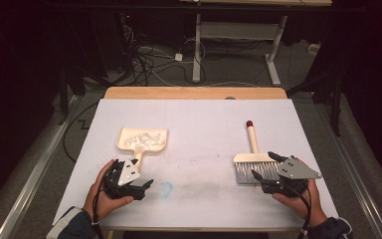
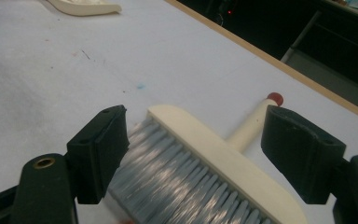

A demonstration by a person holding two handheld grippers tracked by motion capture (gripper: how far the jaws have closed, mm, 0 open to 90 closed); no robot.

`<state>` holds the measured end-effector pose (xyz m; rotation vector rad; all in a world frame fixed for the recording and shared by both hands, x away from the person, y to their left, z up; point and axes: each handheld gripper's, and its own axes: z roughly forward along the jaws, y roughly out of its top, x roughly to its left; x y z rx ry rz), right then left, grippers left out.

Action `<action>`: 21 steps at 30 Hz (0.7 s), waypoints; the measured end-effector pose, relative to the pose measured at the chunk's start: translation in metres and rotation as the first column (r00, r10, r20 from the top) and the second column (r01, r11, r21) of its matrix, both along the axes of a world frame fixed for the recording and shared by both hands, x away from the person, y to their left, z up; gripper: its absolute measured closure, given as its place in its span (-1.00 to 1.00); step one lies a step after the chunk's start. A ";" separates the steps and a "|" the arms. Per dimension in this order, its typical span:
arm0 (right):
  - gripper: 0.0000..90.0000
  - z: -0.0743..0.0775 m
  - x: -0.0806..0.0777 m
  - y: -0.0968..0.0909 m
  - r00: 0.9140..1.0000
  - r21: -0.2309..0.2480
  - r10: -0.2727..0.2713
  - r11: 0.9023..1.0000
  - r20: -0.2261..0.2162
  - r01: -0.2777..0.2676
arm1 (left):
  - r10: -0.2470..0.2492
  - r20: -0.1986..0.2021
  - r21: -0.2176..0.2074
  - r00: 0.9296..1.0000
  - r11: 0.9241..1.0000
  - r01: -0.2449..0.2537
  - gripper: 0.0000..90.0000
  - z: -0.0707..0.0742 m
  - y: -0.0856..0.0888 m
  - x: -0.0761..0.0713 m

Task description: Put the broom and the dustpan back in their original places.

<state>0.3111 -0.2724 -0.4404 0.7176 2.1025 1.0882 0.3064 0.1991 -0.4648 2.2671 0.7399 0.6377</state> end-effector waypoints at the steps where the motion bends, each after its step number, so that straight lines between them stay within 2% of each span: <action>1: -0.47 -0.001 -0.001 -0.001 1.000 0.003 -0.003 1.000 -0.005 0.003 | 0.000 -0.001 -0.001 1.000 1.000 0.000 -0.62 0.000 0.000 0.000; 3: -0.47 -0.004 -0.003 -0.004 1.000 0.019 0.003 1.000 -0.014 -0.002 | -0.002 -0.002 0.001 1.000 1.000 0.002 -0.62 0.000 -0.001 0.000; 6: -0.47 -0.008 -0.006 -0.008 1.000 0.013 -0.015 1.000 -0.020 0.016 | -0.004 -0.004 0.000 1.000 1.000 0.004 -0.62 -0.001 -0.001 0.001; 10: -0.47 -0.018 -0.011 -0.014 0.998 0.024 -0.026 0.999 -0.056 0.028 | -0.005 -0.003 0.003 1.000 1.000 0.005 -0.62 -0.001 -0.002 0.001; 13: -0.47 -0.024 -0.014 -0.014 0.997 0.003 -0.024 1.000 -0.071 0.025 | -0.003 -0.001 0.001 1.000 1.000 0.003 -0.62 -0.001 -0.002 0.001; 18: -0.47 -0.020 -0.015 -0.014 0.999 0.033 -0.018 0.999 -0.051 0.020 | -0.005 -0.001 0.016 1.000 1.000 0.005 -0.62 -0.001 -0.003 0.000; 21: -0.47 -0.019 -0.016 -0.014 0.999 0.027 -0.022 0.999 -0.043 0.023 | -0.009 0.002 0.020 1.000 1.000 0.009 -0.62 -0.001 -0.005 -0.001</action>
